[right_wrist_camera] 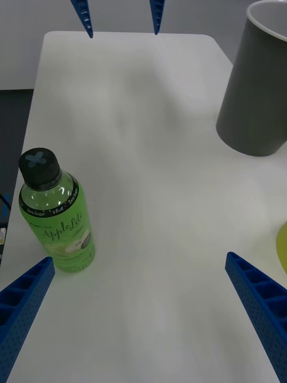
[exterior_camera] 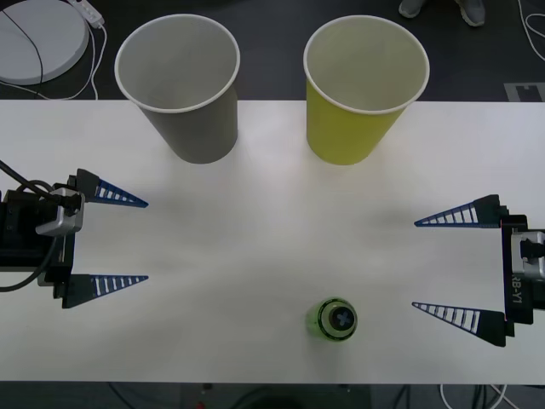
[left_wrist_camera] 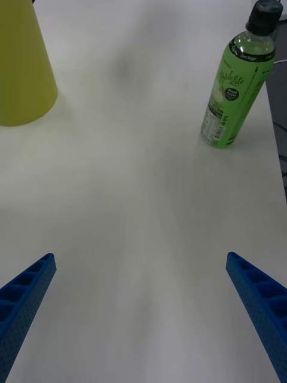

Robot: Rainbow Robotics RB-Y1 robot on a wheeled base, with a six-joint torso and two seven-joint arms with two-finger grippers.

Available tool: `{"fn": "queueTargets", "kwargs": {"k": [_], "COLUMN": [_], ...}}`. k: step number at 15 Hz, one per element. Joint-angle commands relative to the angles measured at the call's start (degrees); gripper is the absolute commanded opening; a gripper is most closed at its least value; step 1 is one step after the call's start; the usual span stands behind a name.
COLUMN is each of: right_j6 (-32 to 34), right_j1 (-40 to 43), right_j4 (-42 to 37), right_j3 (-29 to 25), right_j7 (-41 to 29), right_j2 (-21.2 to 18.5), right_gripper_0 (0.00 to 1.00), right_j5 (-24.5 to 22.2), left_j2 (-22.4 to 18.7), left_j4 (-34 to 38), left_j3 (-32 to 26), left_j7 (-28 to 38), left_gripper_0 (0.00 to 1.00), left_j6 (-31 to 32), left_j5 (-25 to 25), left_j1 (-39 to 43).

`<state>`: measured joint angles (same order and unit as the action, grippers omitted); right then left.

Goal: Put the can into the green bin and the plastic bottle into the gray bin

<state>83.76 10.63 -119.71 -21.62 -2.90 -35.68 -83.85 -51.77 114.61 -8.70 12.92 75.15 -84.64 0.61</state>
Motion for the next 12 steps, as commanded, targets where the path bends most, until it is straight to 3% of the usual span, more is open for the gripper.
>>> {"fn": "queueTargets", "kwargs": {"k": [1,5,8,10,12], "right_j6": [0.0,-0.4,-7.8,-9.1,-13.5], "right_j1": [0.0,2.3,5.1,6.0,8.2], "right_j4": [0.0,0.8,0.0,0.1,0.1], "right_j3": [0.0,1.1,3.8,4.0,5.2], "right_j7": [0.0,-0.1,1.0,1.6,6.4], "right_j2": [0.0,-0.7,-5.3,-8.1,-11.6], "right_gripper_0": [1.0,1.0,1.0,1.0,1.0], "right_j5": [0.0,0.4,5.3,8.7,13.9], "left_j2": [0.0,0.0,0.0,0.0,0.0], "left_j4": [0.0,0.0,0.0,0.0,0.0], "left_j3": [0.0,0.0,0.0,0.0,0.0], "left_j7": [0.0,0.0,0.0,0.0,0.0], "left_gripper_0": [1.0,1.0,1.0,1.0,1.0], "left_j6": [0.0,0.0,0.0,0.0,0.0], "left_j5": [0.0,0.0,0.0,0.0,0.0], "left_j1": [0.0,0.0,0.0,0.0,0.0]}}
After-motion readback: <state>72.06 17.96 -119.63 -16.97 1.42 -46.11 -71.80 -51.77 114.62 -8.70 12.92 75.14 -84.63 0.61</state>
